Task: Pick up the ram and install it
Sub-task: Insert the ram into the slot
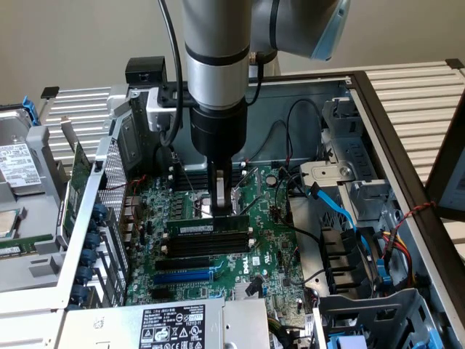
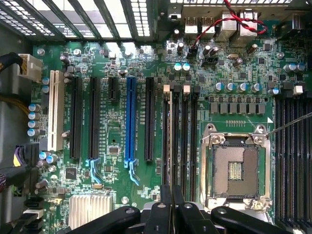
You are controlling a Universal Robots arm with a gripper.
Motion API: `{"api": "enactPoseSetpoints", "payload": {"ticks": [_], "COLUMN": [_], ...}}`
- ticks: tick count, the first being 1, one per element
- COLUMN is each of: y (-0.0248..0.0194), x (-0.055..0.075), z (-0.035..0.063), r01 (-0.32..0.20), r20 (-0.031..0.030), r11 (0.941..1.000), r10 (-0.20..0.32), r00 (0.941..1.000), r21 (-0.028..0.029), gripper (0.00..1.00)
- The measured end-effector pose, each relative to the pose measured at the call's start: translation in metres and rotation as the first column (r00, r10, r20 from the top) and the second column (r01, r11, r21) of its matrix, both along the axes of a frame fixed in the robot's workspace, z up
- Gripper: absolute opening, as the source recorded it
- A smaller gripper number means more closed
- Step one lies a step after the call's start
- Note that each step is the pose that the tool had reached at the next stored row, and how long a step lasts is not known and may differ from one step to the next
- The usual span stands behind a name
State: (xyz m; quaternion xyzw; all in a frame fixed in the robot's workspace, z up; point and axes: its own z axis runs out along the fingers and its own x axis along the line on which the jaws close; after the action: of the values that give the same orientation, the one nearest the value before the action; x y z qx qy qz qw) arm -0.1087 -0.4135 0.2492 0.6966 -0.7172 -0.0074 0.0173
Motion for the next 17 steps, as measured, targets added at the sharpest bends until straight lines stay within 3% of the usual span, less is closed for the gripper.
{"api": "enactPoseSetpoints", "payload": {"ticks": [17], "y": [-0.0012], "x": [-0.0017], "z": [-0.0080], "r01": [0.000], "r20": [0.0001], "r11": [1.0000], "r10": [0.000], "r00": [1.0000], "r21": [0.0001], "gripper": [0.13]}}
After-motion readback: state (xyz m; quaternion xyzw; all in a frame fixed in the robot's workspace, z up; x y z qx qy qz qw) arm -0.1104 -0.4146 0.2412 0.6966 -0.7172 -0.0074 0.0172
